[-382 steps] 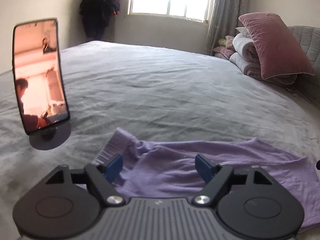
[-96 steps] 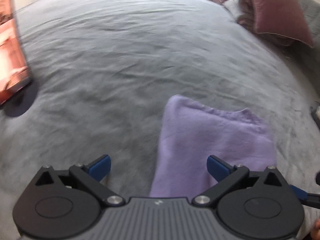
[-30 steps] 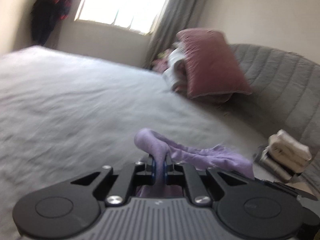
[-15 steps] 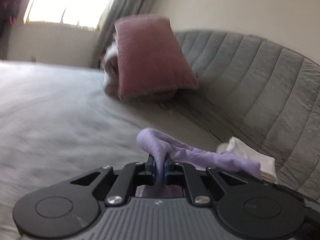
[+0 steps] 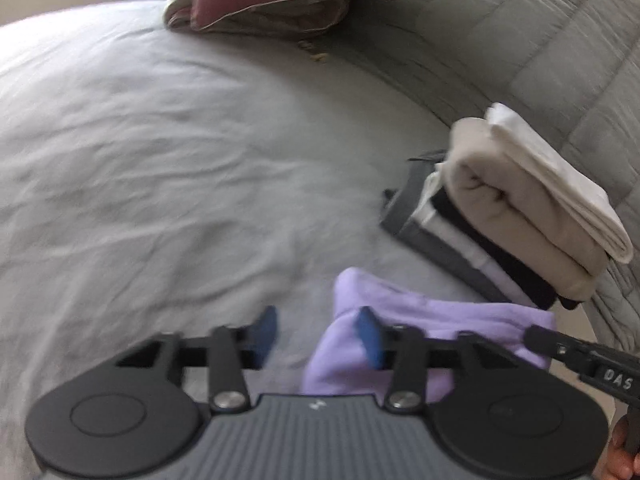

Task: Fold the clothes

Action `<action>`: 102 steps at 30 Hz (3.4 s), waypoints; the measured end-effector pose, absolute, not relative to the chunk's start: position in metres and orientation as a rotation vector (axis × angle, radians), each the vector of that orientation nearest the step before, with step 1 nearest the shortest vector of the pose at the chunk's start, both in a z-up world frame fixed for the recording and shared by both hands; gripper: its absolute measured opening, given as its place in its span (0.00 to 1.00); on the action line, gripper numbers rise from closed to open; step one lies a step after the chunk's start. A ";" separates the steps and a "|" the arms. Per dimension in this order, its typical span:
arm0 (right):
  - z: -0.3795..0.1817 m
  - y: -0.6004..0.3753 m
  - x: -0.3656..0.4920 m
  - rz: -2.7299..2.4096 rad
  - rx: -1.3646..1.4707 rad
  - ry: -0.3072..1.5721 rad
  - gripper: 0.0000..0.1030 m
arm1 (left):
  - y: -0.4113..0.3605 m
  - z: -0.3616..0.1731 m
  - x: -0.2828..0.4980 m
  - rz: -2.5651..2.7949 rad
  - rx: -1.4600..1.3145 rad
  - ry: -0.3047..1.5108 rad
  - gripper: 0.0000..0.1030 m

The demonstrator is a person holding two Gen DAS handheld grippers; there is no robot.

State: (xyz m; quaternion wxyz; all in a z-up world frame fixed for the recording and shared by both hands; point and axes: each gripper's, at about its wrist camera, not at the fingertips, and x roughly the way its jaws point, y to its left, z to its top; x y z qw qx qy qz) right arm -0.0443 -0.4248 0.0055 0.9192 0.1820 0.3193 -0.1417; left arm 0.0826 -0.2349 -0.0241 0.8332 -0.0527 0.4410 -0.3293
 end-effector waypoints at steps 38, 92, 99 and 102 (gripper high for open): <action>-0.038 -0.455 -0.097 0.087 0.874 0.764 0.55 | -0.199 -0.031 0.036 -0.657 -0.267 1.060 0.61; -0.014 -0.396 -0.086 -0.098 0.692 0.520 0.19 | -0.260 -0.043 0.053 -0.808 -0.323 0.915 0.14; 0.040 -0.354 -0.125 -0.084 0.442 0.347 0.19 | -0.250 0.015 0.016 -0.847 -0.280 0.684 0.14; 0.068 -0.355 -0.130 -0.090 0.389 0.266 0.19 | -0.256 0.054 0.013 -0.873 -0.265 0.587 0.14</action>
